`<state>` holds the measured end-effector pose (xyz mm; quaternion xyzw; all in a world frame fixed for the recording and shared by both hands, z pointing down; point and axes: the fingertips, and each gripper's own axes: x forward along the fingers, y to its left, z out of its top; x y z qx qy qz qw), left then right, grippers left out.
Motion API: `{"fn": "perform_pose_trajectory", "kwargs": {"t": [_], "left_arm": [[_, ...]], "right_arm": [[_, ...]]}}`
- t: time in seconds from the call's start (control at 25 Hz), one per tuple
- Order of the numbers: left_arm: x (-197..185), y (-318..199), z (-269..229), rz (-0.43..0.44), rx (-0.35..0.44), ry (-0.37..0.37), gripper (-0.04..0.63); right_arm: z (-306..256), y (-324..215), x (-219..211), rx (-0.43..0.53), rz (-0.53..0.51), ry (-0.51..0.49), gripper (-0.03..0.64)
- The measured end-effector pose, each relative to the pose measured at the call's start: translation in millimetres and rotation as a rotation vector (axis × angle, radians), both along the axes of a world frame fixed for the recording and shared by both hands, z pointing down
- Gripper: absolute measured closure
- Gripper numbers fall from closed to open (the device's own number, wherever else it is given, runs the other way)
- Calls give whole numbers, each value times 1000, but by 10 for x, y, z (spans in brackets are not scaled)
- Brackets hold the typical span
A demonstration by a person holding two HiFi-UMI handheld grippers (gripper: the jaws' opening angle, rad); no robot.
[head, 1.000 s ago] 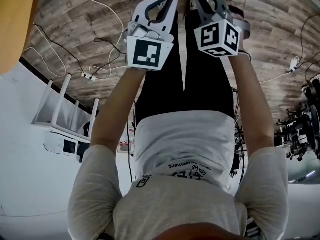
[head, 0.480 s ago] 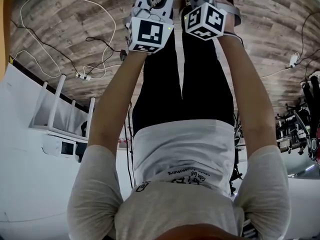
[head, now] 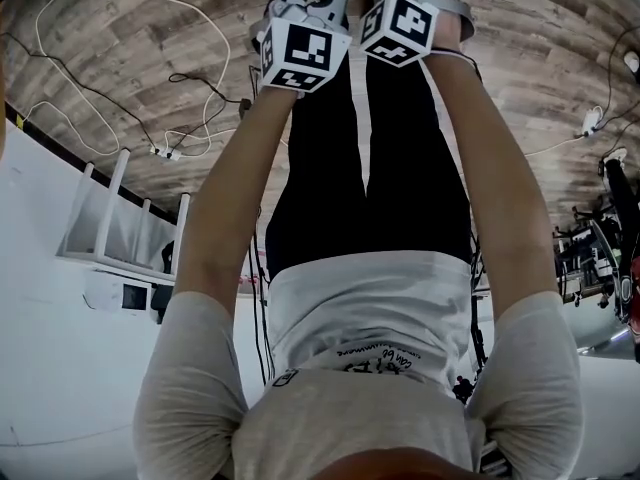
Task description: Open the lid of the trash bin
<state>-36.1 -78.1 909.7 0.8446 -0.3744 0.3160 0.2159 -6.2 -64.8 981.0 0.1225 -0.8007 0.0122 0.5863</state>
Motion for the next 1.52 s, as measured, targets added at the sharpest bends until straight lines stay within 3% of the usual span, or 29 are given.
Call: {"fn": "perform_pose_trajectory", "kwargs": {"t": [0.28,0.52,1.08,1.52], "left_arm": [[-79,29,-18,-3,2,2,574],[-92,10,-172,-11,6,-1,574],[-160,-542,-1221,-128,95,77,574],[-195,-851,-2371,-175,179,154,574]], "right_arm": [[29,47,-45,13,21,15,572],[-111,-7,10,-29,93,-31,515],[-1388,-685,151,15,386,-285,560],[-2704,-1102,318,69,536,-493,581]]}}
